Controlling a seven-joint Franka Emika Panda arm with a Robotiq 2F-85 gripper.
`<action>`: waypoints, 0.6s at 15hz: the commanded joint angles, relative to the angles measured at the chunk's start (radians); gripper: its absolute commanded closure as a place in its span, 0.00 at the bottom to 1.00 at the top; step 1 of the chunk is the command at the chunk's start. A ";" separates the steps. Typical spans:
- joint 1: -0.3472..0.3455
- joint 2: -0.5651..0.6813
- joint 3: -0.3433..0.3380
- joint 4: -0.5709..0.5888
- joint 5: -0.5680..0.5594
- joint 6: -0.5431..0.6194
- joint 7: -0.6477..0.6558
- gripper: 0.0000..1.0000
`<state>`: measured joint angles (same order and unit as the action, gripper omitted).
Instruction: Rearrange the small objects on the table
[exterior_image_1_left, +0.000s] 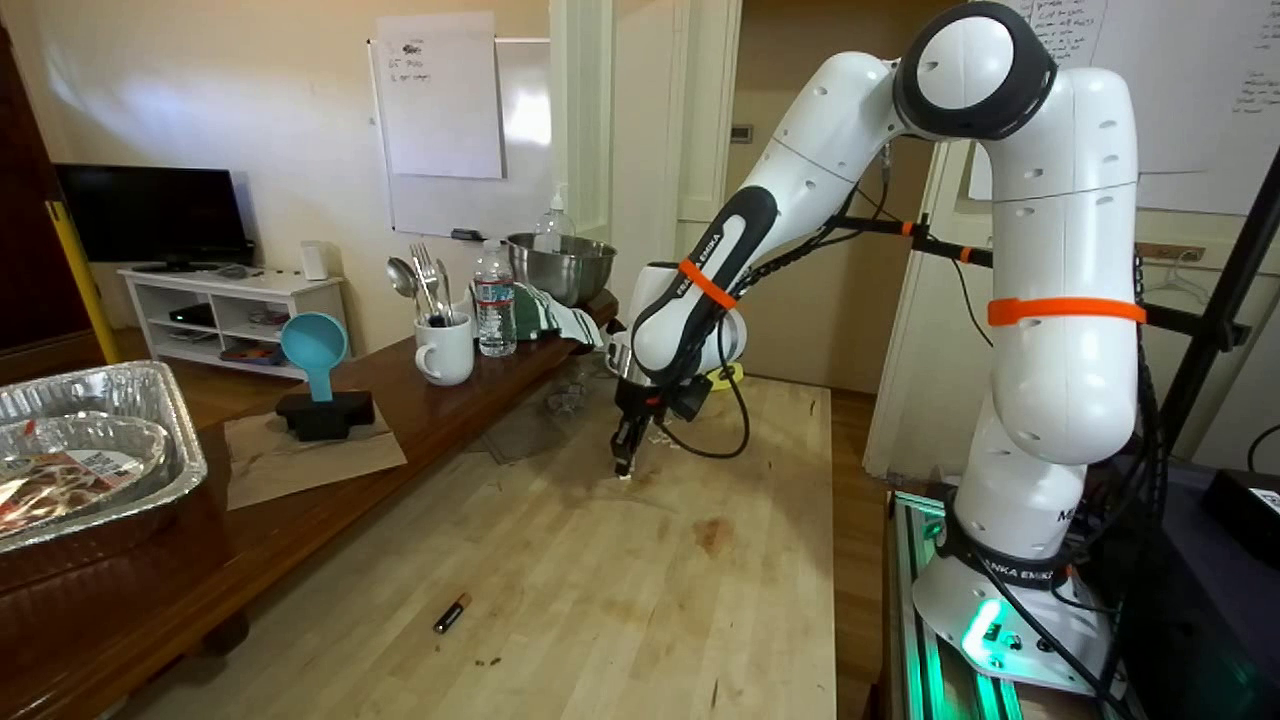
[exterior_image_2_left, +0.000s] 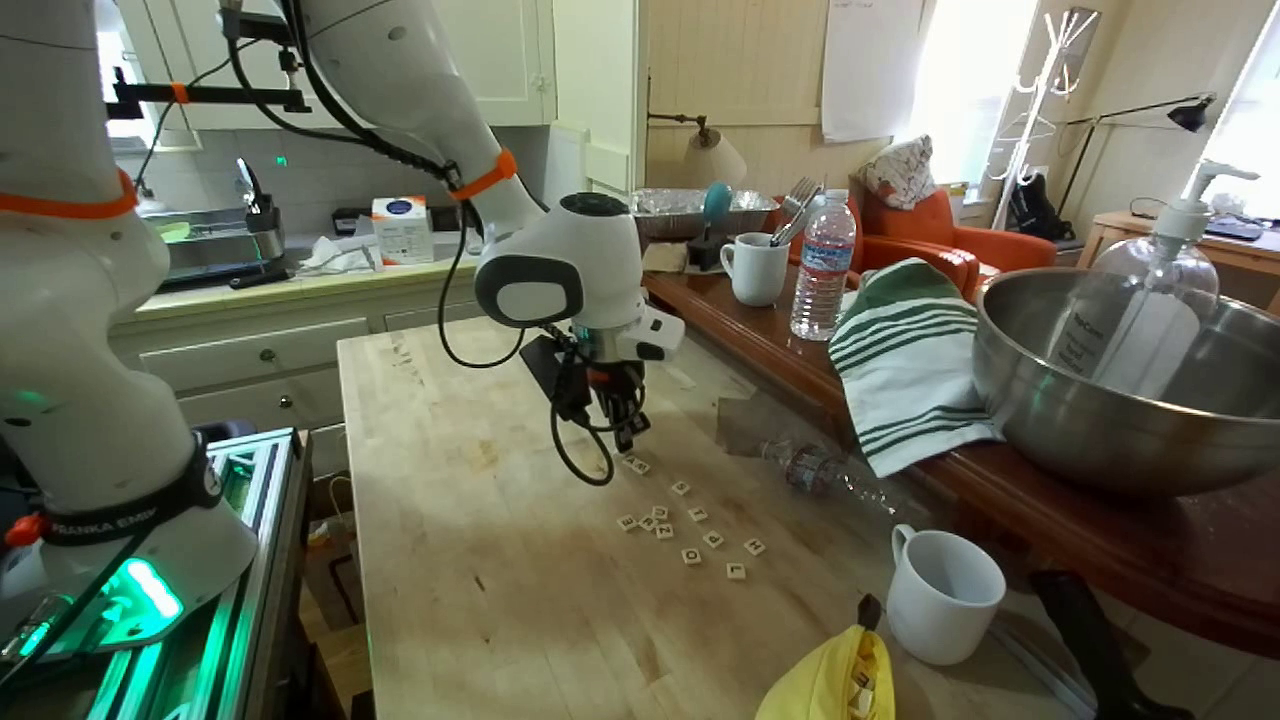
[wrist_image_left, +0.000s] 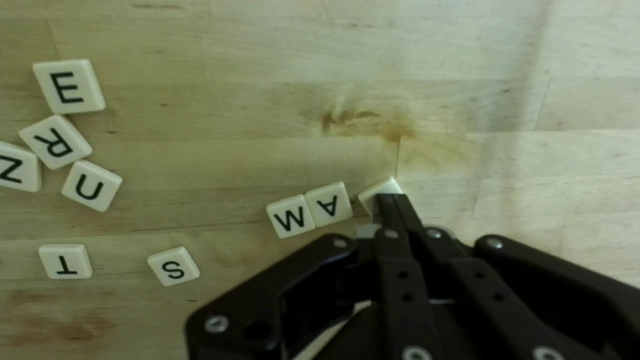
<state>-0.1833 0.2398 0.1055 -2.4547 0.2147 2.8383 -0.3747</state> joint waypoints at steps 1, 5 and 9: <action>-0.012 0.008 0.007 0.005 0.036 -0.023 -0.003 1.00; -0.002 0.008 -0.007 0.004 0.031 -0.021 0.033 1.00; 0.006 0.006 -0.019 0.003 0.028 -0.023 0.087 1.00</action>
<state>-0.1830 0.2397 0.0980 -2.4546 0.2299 2.8383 -0.3249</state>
